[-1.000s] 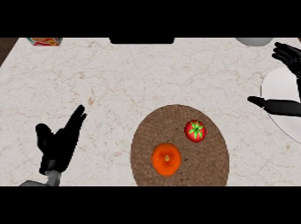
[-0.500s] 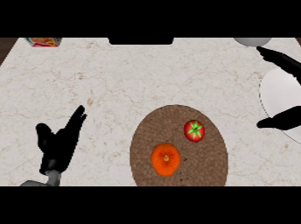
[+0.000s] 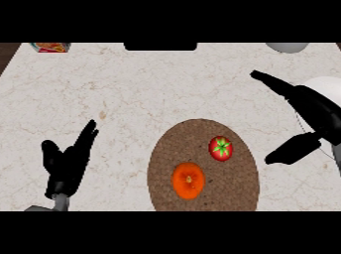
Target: Pick the tomato from the placemat and place it in the plate
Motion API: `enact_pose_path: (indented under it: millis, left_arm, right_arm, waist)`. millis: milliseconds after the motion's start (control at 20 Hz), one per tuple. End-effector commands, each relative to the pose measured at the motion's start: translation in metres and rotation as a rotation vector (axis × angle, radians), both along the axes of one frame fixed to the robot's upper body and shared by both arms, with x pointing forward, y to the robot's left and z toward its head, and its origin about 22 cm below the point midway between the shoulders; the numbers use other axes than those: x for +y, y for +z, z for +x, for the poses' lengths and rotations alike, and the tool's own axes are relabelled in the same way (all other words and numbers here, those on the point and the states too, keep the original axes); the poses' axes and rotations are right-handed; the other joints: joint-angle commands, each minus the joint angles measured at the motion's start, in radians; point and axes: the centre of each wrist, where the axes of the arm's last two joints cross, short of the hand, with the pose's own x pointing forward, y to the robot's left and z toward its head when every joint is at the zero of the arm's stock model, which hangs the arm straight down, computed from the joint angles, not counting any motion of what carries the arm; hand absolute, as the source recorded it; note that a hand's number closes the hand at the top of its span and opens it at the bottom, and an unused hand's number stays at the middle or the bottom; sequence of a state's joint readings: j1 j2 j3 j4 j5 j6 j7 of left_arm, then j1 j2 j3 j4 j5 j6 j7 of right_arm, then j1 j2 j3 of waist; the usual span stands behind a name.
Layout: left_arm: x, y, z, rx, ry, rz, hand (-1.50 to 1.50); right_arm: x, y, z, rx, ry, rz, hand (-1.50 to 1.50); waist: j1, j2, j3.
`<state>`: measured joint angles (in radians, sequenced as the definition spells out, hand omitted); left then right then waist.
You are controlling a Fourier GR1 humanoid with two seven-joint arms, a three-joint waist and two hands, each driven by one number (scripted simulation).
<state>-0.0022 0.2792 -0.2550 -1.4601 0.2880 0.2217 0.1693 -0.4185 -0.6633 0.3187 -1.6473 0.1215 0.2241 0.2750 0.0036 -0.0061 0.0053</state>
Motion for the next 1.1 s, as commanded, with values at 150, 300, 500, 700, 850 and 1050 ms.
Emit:
enact_pose_path:
  millis: [150,300,500,700,850,1050]
  left_arm:
    - [-0.018,-0.016,0.005,0.047,-0.016,-0.009,0.00]
    - [0.004,-0.007,-0.002,0.040,-0.014,-0.016,0.00]
    - [-0.016,-0.022,-0.012,0.036,-0.008,-0.013,0.00]
    - [0.002,-0.010,0.016,0.055,0.013,-0.014,0.00]
    - [0.000,-0.023,-0.004,0.042,0.002,-0.014,0.00]
    - [-0.009,-0.035,-0.010,0.053,-0.025,-0.002,0.00]
  right_arm:
    - [0.044,-0.018,-0.017,0.027,-0.033,-0.094,-1.50]
    - [0.051,-0.027,-0.007,0.084,-0.021,-0.111,-1.50]
    - [0.062,-0.064,-0.020,0.137,0.009,-0.102,-1.50]
    - [0.079,-0.052,-0.021,0.132,0.007,-0.101,-1.50]
    - [0.084,-0.052,-0.030,0.100,-0.006,-0.117,-1.50]
    - [0.073,-0.066,-0.022,0.112,-0.042,-0.207,-1.50]
  waist:
    - [-0.008,0.006,-0.006]
    - [0.001,0.006,-0.006]
    - [0.000,0.006,-0.005]
    - [-0.005,0.006,-0.006]
    - [-0.003,0.006,-0.006]
    - [-0.004,0.007,-0.006]
